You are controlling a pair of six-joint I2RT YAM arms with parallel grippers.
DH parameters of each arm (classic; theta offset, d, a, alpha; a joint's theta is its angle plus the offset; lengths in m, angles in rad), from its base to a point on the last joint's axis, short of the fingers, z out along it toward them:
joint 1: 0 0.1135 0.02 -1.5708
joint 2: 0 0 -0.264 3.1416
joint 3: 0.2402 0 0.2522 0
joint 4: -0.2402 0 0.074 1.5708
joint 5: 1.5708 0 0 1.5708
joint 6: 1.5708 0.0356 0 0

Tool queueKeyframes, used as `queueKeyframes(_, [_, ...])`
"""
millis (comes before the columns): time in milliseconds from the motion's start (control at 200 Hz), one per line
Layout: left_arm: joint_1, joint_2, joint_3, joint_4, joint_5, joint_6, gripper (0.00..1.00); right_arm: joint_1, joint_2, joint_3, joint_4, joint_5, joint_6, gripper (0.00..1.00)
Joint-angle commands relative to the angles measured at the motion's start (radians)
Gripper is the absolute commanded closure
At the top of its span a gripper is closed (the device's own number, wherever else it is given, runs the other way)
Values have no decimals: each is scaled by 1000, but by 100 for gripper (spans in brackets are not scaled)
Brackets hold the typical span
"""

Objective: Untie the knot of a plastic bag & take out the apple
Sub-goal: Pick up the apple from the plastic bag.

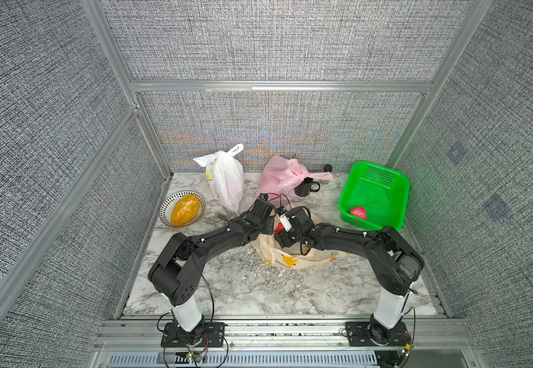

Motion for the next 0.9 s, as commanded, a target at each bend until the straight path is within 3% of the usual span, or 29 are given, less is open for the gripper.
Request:
queueKeyframes(0, [-1,4,8,1,-5,-6,88,0,-1,-4,45,11,8,24])
queueKeyframes(150, [-1,6,8,0,-7,-5,88,0,-17,-8,46,0,7,41])
queueKeyframes(300, [-1,8,9,-2,-10,-6,88,0,-54,-27,24,-49,7,50])
queueKeyframes(671, [-1,16,13,3,-10,-2,88,3,-169,-106,-35,-142,25,52])
queueKeyframes(896, [-1,13,14,2,-8,-2,88,-2,-43,-25,7,-81,12,39])
